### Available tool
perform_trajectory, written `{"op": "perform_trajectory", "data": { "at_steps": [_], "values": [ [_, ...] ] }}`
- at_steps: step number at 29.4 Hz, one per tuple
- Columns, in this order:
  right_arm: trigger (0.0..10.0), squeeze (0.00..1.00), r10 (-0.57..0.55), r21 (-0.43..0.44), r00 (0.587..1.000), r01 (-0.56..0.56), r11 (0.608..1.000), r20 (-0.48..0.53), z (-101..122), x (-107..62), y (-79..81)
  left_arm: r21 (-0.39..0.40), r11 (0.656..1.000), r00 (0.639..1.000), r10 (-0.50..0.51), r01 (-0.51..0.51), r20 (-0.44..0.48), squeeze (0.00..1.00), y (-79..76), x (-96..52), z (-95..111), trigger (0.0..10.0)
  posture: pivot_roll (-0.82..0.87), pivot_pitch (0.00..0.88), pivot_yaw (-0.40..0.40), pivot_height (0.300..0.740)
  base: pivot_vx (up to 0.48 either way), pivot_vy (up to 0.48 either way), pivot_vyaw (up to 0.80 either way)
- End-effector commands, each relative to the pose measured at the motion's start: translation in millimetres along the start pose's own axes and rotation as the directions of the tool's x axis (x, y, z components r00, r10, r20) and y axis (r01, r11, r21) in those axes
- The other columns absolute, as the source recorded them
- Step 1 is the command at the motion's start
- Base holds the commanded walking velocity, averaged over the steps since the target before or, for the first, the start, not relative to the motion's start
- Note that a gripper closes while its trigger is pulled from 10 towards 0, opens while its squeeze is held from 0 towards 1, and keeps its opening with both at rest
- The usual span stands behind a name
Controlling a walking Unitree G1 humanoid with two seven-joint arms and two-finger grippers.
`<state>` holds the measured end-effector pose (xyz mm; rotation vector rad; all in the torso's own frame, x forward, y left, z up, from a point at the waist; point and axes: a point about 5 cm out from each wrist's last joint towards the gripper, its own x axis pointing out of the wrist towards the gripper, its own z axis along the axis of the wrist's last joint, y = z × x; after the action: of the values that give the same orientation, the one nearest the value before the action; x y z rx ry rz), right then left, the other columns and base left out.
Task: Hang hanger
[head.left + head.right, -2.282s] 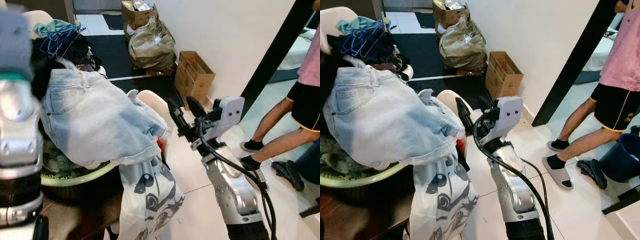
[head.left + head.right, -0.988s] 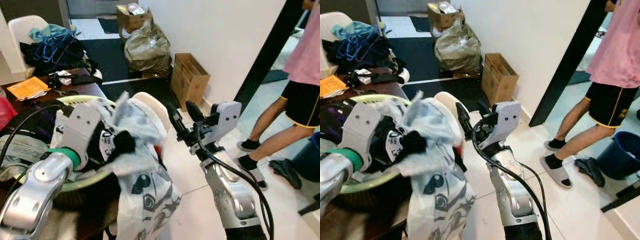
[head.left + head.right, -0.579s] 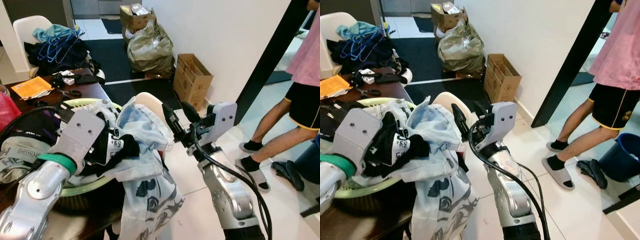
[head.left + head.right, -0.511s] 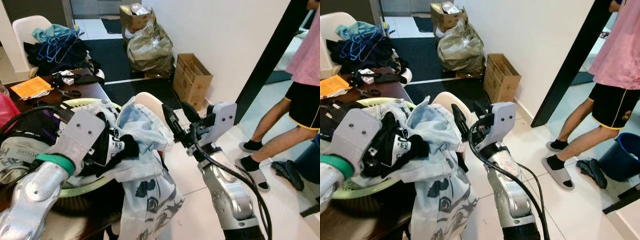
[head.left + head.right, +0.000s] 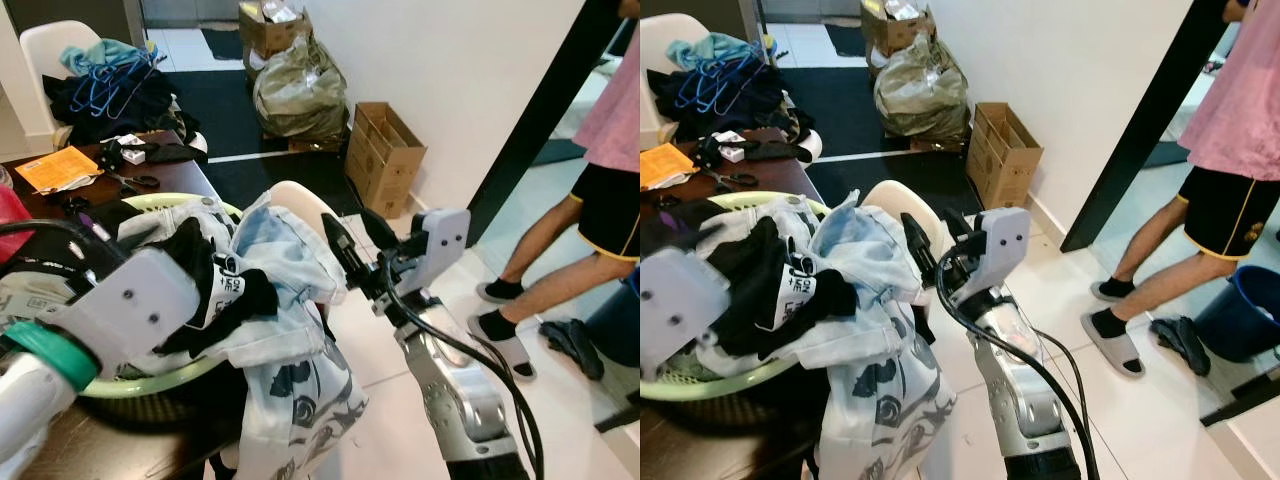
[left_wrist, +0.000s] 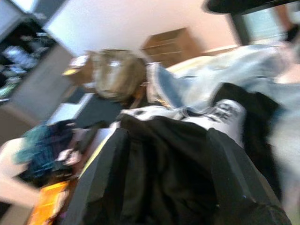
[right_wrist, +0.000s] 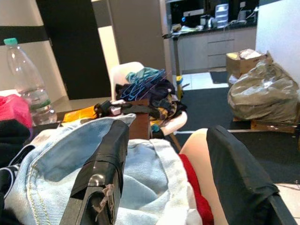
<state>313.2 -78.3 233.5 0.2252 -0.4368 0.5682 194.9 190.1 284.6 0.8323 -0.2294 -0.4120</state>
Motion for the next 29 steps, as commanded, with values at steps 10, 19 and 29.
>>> {"op": "perform_trajectory", "data": {
  "at_steps": [10, 19, 29],
  "values": [
    [10.0, 0.00, 0.002, 0.014, 1.000, -0.002, 1.000, -0.007, -2.5, 0.1, 1.2, -0.067, 0.978, 0.980, -0.199, 0.199, 0.007, 0.00, 12.0, -10.7, -9.5, 10.0, 0.09, 0.157, -0.041, 0.740, 0.000, 0.000, 0.00],
    [10.0, 0.00, -0.011, 0.007, 1.000, 0.011, 1.000, 0.002, -0.9, -0.7, -0.2, -0.059, 0.950, 0.950, -0.310, 0.307, -0.046, 1.00, 40.3, -11.9, -31.2, 10.0, 0.07, 0.150, -0.028, 0.740, 0.000, 0.000, 0.00],
    [10.0, 0.00, -0.021, -0.002, 1.000, 0.021, 1.000, 0.009, 1.4, -1.7, -1.6, 0.008, 0.944, 0.941, -0.329, 0.329, 0.076, 0.00, 42.1, 9.7, -19.6, 10.0, 0.05, 0.144, -0.022, 0.740, 0.000, 0.000, 0.00]
  ]
}}
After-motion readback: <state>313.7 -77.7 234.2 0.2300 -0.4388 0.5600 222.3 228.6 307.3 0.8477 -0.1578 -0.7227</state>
